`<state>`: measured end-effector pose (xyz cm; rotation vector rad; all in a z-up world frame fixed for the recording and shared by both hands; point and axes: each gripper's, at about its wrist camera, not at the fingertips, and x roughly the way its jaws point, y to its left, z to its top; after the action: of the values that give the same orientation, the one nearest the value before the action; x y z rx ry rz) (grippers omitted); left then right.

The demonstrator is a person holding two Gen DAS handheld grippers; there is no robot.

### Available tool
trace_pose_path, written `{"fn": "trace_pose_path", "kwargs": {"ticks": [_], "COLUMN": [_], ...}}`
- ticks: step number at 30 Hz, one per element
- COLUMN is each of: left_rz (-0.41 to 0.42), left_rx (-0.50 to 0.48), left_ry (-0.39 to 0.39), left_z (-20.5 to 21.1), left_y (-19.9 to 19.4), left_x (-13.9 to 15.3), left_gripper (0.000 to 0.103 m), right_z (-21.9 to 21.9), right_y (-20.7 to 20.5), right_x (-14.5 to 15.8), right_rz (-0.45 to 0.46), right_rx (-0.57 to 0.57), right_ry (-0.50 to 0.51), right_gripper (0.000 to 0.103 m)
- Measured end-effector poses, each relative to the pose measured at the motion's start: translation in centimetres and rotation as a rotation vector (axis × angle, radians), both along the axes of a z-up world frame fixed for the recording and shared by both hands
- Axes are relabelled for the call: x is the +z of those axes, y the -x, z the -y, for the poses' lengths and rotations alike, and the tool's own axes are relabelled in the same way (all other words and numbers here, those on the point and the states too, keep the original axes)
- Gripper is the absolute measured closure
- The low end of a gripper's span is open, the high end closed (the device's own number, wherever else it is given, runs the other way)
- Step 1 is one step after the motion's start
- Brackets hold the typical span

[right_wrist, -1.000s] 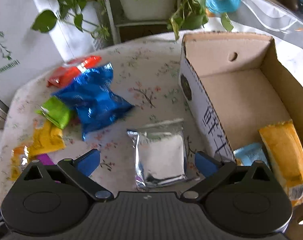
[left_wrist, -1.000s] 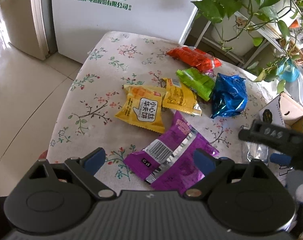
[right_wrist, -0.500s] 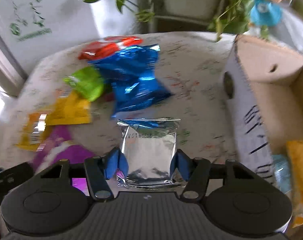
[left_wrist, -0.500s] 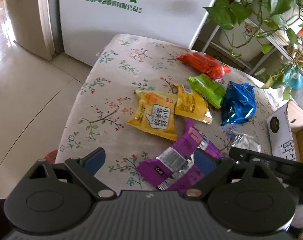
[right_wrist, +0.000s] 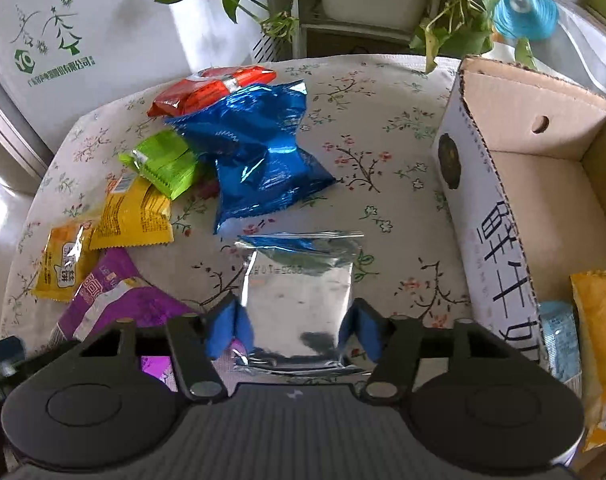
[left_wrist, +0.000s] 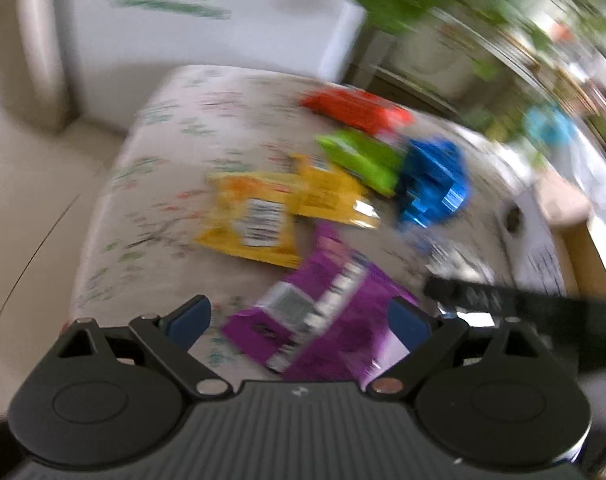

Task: Organize snacks
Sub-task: 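Close right tool on silver foil packet while left tool closes on purple bag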

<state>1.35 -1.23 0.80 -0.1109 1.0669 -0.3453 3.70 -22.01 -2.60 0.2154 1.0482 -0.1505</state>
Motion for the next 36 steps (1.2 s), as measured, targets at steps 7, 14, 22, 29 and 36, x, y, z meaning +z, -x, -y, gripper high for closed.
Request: {"fn": "trace_pose_path", "kwargs": {"ticks": [7,14,22,29,36], "left_rz": [0.120,0.115,0.179,0.201,0.210], "left_rx": [-0.233,-0.265,-0.287,-0.273,-0.264], "left_ry": [-0.116,-0.166,-0.200,-0.189,-0.188], "left_z": [2.5,3.5,4.3,4.1,4.1], "left_y": [0.8,-0.2,0.3,0.5,0.6], "left_x": [-0.4,-2.9,-3.7,-3.9,-4.0], "left_gripper": [0.008,0.008,0.000,0.000,0.000], "right_z": [0.8,0.7,0.3,0.0,-0.2], "right_y": [0.4,0.7,0.9,0.8,0.8], "right_x": [0.1,0.1,-0.2,-0.6,-0.9], "right_rz": [-0.017,-0.025,-0.024,-0.025,-0.022], "right_rx": [-0.022,0.000,0.021,0.032,0.048], "right_ry": [-0.030,-0.015,0.009,0.052,0.067], "right_gripper": [0.037,0.036,0.025,0.014,0.010]}}
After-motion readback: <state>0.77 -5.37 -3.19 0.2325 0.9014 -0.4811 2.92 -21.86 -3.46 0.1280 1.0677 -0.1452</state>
